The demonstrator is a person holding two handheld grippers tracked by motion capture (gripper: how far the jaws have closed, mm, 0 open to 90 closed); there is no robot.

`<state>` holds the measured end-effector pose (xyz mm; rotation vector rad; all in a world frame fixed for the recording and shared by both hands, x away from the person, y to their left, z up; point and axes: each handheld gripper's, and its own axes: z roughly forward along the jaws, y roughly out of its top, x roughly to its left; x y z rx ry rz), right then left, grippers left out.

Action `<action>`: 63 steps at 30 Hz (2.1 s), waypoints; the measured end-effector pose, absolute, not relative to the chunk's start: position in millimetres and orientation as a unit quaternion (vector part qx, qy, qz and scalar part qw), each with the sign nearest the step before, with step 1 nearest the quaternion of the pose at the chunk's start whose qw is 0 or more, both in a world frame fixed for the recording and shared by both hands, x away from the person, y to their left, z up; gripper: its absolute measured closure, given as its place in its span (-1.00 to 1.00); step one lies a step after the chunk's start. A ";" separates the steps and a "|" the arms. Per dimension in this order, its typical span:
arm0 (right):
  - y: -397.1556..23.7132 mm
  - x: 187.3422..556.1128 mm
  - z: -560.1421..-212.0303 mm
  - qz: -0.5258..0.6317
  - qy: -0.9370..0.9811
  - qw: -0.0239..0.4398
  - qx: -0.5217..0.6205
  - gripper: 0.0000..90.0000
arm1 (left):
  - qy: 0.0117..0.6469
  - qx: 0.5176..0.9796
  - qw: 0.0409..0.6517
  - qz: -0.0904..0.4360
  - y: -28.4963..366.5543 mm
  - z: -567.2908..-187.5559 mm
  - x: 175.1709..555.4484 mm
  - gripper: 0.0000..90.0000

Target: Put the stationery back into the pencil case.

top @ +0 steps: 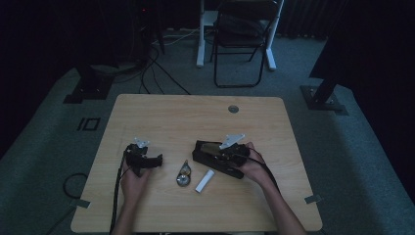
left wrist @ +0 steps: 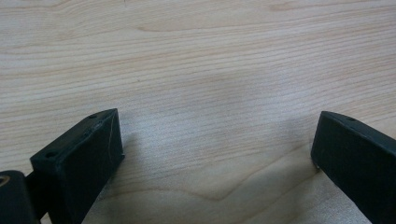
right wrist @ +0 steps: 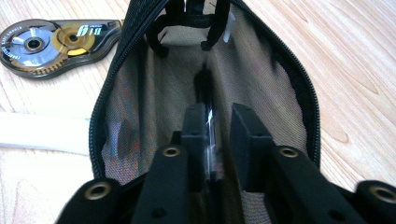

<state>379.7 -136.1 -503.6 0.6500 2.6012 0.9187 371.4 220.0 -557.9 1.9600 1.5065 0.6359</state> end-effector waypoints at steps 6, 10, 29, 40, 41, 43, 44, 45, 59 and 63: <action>-137.9 377.8 -499.8 0.328 0.902 0.157 0.231 0.59 | 0.564 0.735 0.291 0.238 219.9 -557.9 371.4 -0.95; -138.9 374.3 -494.5 0.339 0.897 0.166 0.231 0.56 | 0.564 0.735 0.291 0.238 219.9 -558.0 371.4 -0.95; -133.0 350.2 -474.6 0.386 0.879 0.180 0.213 0.54 | 0.564 0.735 0.291 0.238 219.9 -557.9 371.4 -0.95; -122.1 338.2 -476.5 0.402 0.876 0.179 0.200 0.60 | 0.564 0.735 0.291 0.238 219.9 -558.0 371.4 -0.95; -120.6 337.1 -476.6 0.402 0.876 0.179 0.198 0.61 | 0.564 0.735 0.291 0.238 219.9 -557.9 371.4 -0.95; -117.8 335.4 -477.1 0.402 0.878 0.178 0.192 0.61 | 0.564 0.735 0.291 0.238 219.9 -557.9 371.4 -0.95; -115.8 334.3 -477.9 0.402 0.878 0.178 0.190 0.61 | 0.564 0.735 0.291 0.238 219.9 -557.9 371.4 -0.95; -114.4 333.6 -478.5 0.402 0.878 0.177 0.189 0.61 | 0.564 0.735 0.291 0.238 219.9 -557.9 371.4 -0.95; -99.4 324.6 -490.5 0.398 0.885 0.168 0.175 0.67 | 0.564 0.735 0.291 0.238 219.9 -557.9 371.4 -0.95; -93.5 319.9 -495.8 0.398 0.886 0.166 0.169 0.71 | 0.564 0.735 0.291 0.238 219.9 -557.9 371.4 -0.95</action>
